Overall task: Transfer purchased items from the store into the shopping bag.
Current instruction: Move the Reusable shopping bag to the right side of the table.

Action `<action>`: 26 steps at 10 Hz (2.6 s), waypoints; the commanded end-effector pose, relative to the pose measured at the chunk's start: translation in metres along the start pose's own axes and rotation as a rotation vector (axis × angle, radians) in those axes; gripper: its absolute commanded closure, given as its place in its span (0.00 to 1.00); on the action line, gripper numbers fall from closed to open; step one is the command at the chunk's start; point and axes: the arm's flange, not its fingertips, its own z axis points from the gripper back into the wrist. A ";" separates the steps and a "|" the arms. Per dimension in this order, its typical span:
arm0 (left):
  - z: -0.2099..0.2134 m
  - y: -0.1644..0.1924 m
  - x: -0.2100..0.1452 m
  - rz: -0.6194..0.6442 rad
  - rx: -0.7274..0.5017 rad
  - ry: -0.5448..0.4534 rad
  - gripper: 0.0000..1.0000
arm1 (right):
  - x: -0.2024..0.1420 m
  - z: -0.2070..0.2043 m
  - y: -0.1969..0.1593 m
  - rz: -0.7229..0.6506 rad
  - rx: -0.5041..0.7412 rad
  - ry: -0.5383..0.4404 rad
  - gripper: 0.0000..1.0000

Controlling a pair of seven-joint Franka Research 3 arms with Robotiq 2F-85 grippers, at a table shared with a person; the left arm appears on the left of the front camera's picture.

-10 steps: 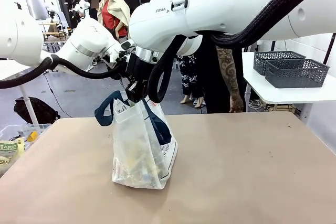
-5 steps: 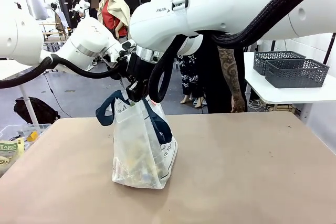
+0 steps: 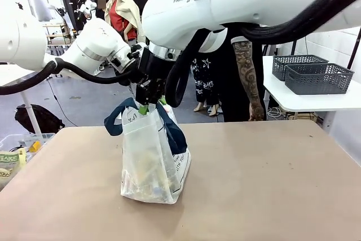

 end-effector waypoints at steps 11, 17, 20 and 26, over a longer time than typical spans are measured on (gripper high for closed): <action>-0.005 -0.014 -0.004 0.046 0.155 0.061 1.00 | -0.405 0.206 -0.113 -1.222 -0.147 -0.410 0.00; 0.061 -0.040 -0.050 0.109 0.484 -0.032 1.00 | -0.431 0.211 -0.126 -1.215 -0.154 -0.365 0.00; 0.118 -0.038 -0.112 0.228 0.496 -0.138 1.00 | -0.431 0.211 -0.126 -1.215 -0.154 -0.365 0.00; 0.227 -0.020 -0.213 0.611 0.542 -0.476 1.00 | -0.431 0.211 -0.126 -1.215 -0.154 -0.365 0.00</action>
